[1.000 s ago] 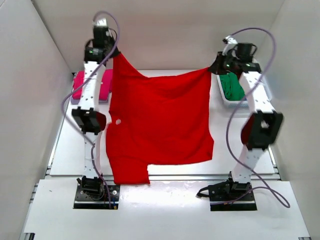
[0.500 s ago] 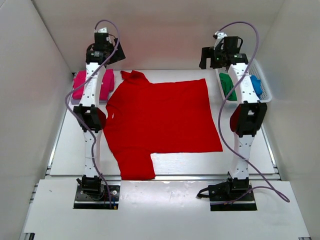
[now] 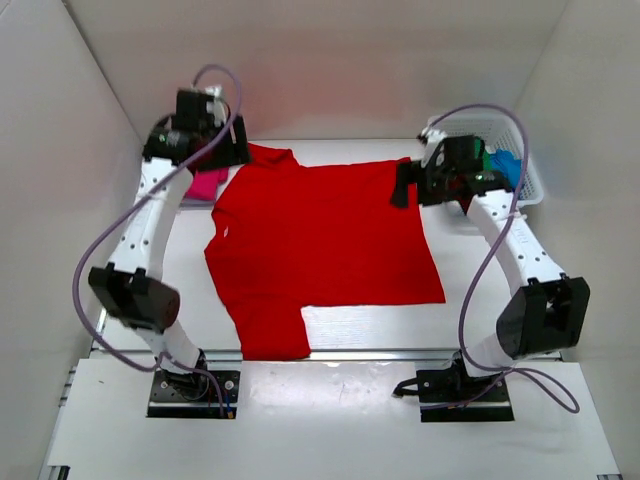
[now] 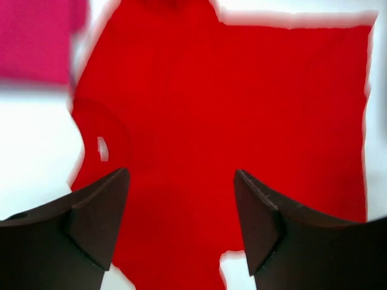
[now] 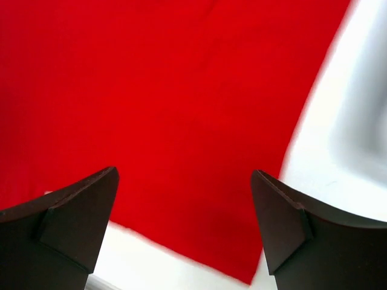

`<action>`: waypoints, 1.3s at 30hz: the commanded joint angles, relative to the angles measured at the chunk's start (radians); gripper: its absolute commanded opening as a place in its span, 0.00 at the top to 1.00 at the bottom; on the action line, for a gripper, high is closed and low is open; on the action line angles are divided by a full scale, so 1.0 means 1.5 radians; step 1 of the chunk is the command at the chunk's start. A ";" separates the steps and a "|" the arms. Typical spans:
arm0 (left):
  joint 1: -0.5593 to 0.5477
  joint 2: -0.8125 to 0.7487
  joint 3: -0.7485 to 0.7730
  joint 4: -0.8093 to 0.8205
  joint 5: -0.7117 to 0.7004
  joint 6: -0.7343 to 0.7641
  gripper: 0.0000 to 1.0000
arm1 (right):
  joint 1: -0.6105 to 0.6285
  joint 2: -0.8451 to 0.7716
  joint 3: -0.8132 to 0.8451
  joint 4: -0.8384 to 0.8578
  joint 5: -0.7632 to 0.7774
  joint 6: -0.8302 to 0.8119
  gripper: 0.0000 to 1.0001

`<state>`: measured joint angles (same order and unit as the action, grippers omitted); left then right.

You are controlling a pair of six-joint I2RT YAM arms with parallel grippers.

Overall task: Fold and stack the t-shirts
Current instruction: Flatten out the tshirt, then grap the side of the flattened tshirt closest away from the robot with both arms

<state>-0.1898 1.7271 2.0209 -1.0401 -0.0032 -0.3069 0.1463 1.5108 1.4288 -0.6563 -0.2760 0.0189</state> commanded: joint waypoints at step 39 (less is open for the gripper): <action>-0.169 -0.606 -1.021 0.026 0.154 -0.185 0.42 | 0.000 -0.136 -0.262 0.044 -0.041 0.033 0.13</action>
<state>-0.4217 0.8211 0.4896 -0.9806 0.2100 -0.5804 0.1490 1.3140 1.0206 -0.6266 -0.3233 0.0704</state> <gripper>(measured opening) 0.582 0.870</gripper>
